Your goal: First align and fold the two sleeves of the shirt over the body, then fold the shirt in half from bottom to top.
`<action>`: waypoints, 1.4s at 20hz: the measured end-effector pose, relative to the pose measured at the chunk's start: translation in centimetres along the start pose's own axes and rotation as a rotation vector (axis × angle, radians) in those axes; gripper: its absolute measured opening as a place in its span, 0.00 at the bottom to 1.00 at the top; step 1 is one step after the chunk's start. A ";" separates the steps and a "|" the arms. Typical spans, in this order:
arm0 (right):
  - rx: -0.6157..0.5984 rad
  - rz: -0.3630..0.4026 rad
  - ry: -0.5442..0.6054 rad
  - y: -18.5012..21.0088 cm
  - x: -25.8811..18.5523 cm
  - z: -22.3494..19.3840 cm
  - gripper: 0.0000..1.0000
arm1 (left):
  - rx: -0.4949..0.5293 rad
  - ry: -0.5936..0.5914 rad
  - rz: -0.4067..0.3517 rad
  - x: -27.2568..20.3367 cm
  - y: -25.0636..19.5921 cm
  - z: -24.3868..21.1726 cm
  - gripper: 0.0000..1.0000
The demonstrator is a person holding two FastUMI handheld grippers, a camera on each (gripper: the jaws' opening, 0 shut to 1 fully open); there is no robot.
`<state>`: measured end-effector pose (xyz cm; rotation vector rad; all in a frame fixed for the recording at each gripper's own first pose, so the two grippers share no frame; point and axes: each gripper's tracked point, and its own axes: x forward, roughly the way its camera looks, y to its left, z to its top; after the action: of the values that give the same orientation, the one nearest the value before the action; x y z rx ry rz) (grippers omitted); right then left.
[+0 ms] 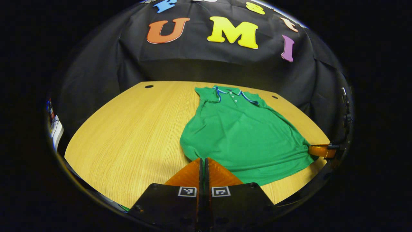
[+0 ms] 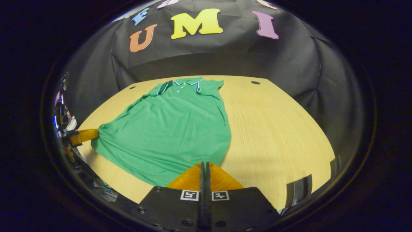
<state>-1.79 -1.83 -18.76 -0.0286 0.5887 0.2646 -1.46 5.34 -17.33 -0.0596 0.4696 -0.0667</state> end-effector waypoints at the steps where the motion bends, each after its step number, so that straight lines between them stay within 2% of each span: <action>1: -0.004 0.004 -0.018 0.2 -0.5 1.0 0.00 | -0.003 -0.026 -0.001 -0.3 -0.2 1.0 0.03; 6: -0.024 0.022 -0.159 1.0 -2.7 7.8 0.00 | 0.037 -0.124 0.029 0.2 -0.2 6.7 0.03; 11: -0.038 0.022 -0.256 1.1 -1.9 14.6 0.00 | 0.045 -0.206 0.043 2.3 -0.5 12.2 0.03; 15: -0.042 0.015 -0.304 1.4 0.9 19.4 0.00 | 0.043 -0.265 0.048 5.9 -0.5 16.4 0.03; 19: -0.034 0.027 -0.358 1.9 4.4 24.4 0.00 | 0.065 -0.259 0.049 11.2 -0.3 19.1 0.03; 23: -0.037 0.005 -0.399 1.6 9.3 28.9 0.00 | 0.091 -0.273 0.051 16.6 -0.2 22.0 0.03; 28: -0.046 -0.032 -0.419 0.7 16.5 33.1 0.00 | 0.065 -0.290 0.071 23.4 1.1 24.9 0.03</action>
<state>29.29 6.14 -0.26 -0.0257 0.1658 0.2440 30.72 5.65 -5.73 0.0120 0.1790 -0.0029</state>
